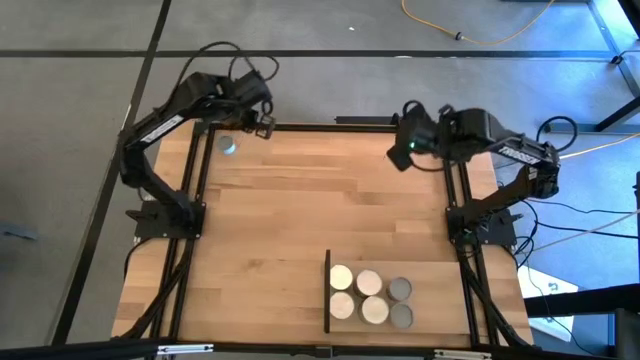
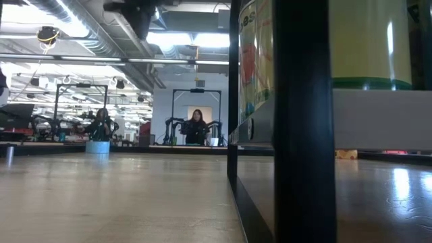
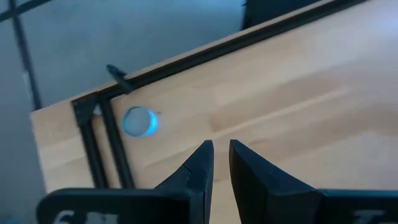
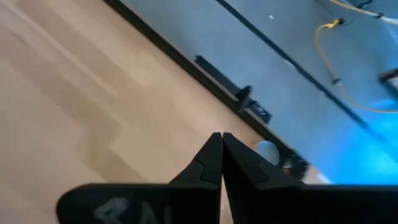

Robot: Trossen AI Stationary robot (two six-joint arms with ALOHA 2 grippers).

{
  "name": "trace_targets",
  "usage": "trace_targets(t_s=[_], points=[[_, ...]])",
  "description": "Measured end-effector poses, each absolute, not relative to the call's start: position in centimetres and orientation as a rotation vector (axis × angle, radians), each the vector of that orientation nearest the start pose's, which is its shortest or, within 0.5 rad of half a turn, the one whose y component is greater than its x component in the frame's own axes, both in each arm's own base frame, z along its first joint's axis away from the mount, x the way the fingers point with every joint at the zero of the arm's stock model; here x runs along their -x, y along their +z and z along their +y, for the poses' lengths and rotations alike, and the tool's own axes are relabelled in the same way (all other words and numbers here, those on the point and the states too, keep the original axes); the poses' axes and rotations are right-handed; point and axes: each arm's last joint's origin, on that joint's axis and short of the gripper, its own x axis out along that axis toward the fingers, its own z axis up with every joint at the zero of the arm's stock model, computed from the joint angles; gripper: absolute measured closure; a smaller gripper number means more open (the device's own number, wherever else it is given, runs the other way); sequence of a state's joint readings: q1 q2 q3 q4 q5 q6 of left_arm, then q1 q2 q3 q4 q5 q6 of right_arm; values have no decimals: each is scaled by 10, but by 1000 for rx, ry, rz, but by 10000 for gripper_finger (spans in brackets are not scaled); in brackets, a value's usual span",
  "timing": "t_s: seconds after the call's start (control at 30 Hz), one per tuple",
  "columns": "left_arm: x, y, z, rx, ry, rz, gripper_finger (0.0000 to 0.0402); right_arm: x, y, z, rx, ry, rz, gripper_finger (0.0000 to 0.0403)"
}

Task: Pick and place cans onto a shelf
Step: Put the blue tuna can on the shelf

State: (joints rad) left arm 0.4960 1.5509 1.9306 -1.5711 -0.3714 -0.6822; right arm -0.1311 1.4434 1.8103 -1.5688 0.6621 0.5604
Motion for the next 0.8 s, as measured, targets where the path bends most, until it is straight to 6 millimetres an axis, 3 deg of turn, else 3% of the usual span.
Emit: trace_targets(t_s=[0.37,0.63,0.8], points=[[-231,383,199,706,1244,1099,387,-212,425,-84,-133,-1049,1020,390],[-227,352,241,837,1118,1236,359,-211,425,-95,-186,-1071,989,390],[-220,340,261,891,1163,1259,349,-213,427,-97,-204,-1065,955,390]])
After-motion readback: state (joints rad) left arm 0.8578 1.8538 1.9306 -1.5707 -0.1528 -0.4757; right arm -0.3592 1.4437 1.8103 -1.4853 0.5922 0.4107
